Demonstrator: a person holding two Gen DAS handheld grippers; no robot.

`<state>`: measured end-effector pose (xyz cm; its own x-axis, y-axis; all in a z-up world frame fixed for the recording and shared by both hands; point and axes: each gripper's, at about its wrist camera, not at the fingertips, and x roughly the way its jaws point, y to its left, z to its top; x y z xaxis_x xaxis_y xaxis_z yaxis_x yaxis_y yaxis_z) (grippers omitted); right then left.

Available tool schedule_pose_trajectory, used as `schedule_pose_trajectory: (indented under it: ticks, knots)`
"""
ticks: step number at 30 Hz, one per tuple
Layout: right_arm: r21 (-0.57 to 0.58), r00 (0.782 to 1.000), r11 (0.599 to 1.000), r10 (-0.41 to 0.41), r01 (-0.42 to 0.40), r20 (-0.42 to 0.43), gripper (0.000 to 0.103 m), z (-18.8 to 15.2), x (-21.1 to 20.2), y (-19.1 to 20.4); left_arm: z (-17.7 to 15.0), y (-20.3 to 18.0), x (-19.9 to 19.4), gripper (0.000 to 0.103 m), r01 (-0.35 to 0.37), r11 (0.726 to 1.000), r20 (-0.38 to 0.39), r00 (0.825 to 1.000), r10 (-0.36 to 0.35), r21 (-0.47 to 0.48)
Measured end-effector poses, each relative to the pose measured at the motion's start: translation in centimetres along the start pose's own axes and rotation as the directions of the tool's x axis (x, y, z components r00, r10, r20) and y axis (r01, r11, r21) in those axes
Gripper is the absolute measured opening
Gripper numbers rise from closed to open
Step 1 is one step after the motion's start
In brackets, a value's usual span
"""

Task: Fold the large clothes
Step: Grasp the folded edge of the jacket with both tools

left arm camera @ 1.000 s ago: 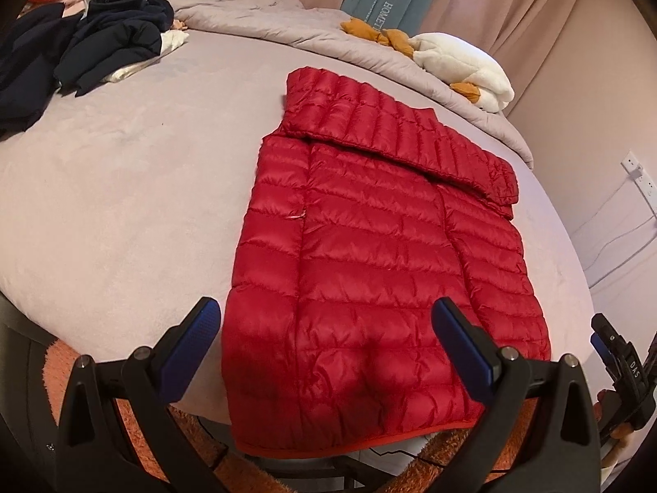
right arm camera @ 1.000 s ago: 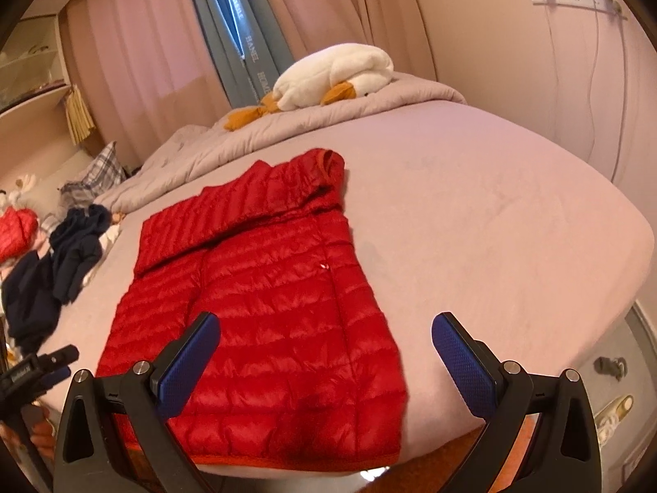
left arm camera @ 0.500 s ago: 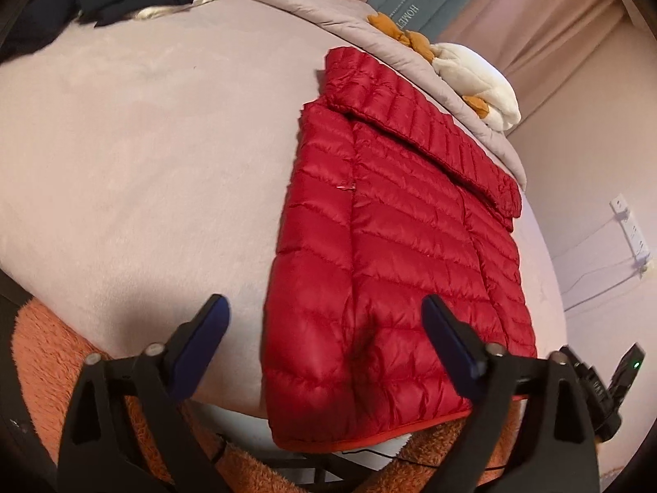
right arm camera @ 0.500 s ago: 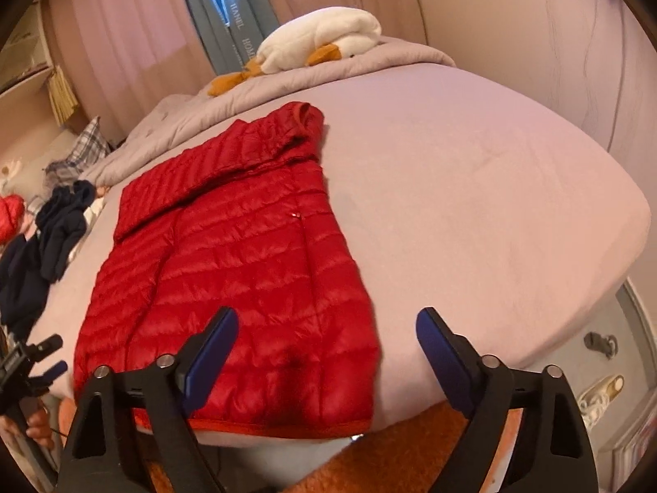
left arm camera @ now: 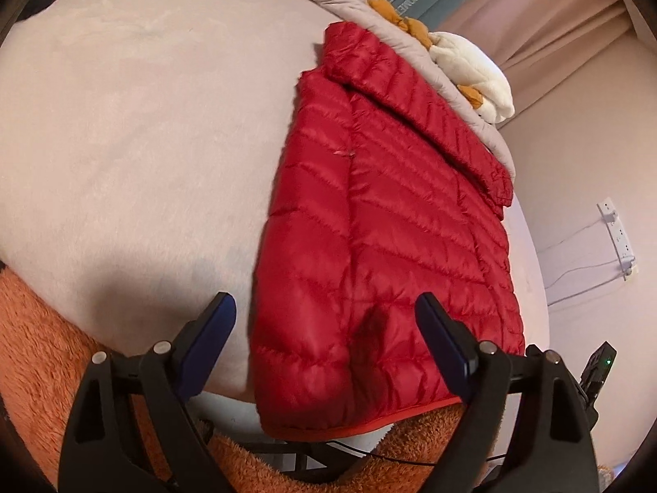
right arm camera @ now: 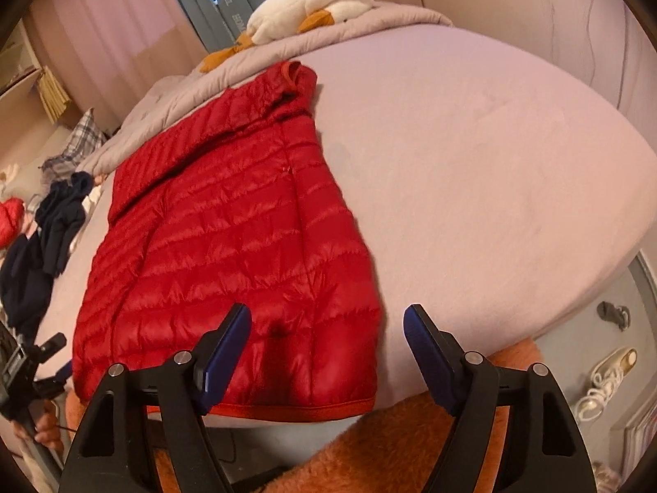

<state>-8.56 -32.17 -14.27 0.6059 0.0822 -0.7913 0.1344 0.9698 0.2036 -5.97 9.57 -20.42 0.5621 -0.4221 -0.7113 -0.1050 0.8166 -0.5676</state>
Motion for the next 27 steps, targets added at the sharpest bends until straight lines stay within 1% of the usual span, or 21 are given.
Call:
schedule_pose_trajectory:
  ticks: [2, 4, 8, 11, 13, 15, 18, 23, 27]
  knots:
    - [0.003, 1.000, 1.000, 0.000, 0.000, -0.003, 0.078, -0.1, 0.2, 0.0, -0.4, 0.6, 0.3, 0.089, -0.011, 1.000, -0.011, 1.000, 0.011, 0.000]
    - [-0.003, 1.000, 1.000, -0.010, 0.010, 0.000, 0.078, -0.1, 0.3, 0.1, -0.6, 0.6, 0.0, 0.089, -0.010, 1.000, 0.004, 1.000, 0.010, 0.018]
    - [-0.004, 1.000, 1.000, -0.006, 0.006, -0.030, 0.078, -0.4, 0.9, 0.0, -1.1, 0.3, 0.4, 0.089, -0.039, 0.999, 0.011, 0.999, 0.039, 0.020]
    - [0.001, 0.999, 1.000, -0.001, 0.001, -0.049, 0.078, -0.8, 1.7, 0.1, -1.5, -0.3, 0.7, 0.089, -0.070, 0.996, 0.012, 0.998, 0.069, 0.056]
    - [0.006, 0.998, 1.000, 0.007, -0.007, -0.063, 0.078, -1.1, 2.2, 0.5, -1.7, -0.5, 0.8, 0.089, -0.078, 0.995, 0.005, 0.997, 0.078, 0.060]
    - [-0.009, 0.998, 1.000, 0.000, 0.000, -0.055, 0.078, -1.3, 2.3, 1.0, -1.8, -0.5, 1.0, 0.089, -0.062, 0.997, -0.010, 0.998, 0.062, 0.043]
    - [-0.026, 0.998, 1.000, -0.001, -0.001, -0.055, 0.078, -1.3, 2.5, 1.4, -2.1, -0.7, 1.3, 0.089, 0.019, 1.000, -0.059, 0.998, -0.018, 0.024]
    - [-0.017, 0.998, 1.000, 0.017, -0.018, -0.064, 0.078, -1.1, 2.6, 1.2, -2.4, -0.7, 1.3, 0.089, 0.033, 0.999, -0.040, 0.999, -0.033, -0.003]
    - [-0.015, 0.998, 1.000, 0.010, -0.011, -0.069, 0.078, -1.1, 2.7, 1.4, -2.5, -1.1, 1.3, 0.088, 0.033, 0.999, -0.045, 0.998, -0.033, 0.013]
